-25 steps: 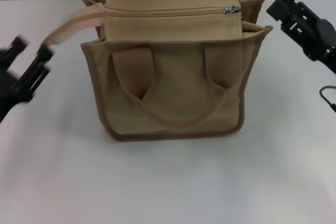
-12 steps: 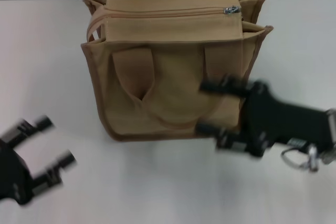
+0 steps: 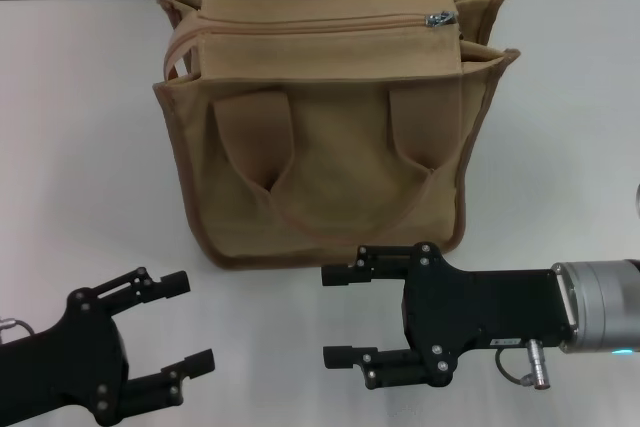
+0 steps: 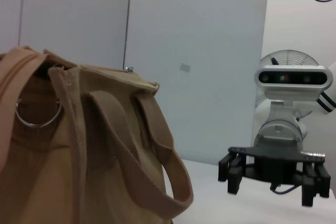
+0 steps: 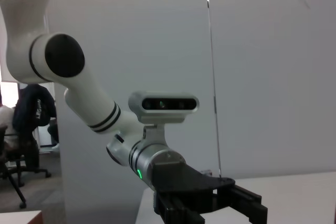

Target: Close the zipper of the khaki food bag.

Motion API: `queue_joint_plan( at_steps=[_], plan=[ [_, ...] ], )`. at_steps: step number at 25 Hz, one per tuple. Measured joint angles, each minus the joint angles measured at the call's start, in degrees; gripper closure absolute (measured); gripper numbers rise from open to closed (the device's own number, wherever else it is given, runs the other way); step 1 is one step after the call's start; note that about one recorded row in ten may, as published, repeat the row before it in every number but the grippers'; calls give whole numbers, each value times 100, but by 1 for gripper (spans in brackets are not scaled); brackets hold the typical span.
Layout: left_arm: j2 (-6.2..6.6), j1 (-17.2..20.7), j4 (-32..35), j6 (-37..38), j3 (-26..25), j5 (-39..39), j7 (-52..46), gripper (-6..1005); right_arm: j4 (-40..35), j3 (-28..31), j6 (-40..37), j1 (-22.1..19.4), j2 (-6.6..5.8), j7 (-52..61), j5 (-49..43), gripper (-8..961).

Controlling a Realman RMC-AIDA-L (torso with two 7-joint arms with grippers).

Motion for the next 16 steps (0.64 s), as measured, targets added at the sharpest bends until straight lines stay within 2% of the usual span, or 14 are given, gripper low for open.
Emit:
queue_joint_plan(
  at_steps=[16],
  plan=[
    [-85,-100,-25,-176,4,40,27,216,36,7,328,-31,9,-27,38,255]
  ],
)
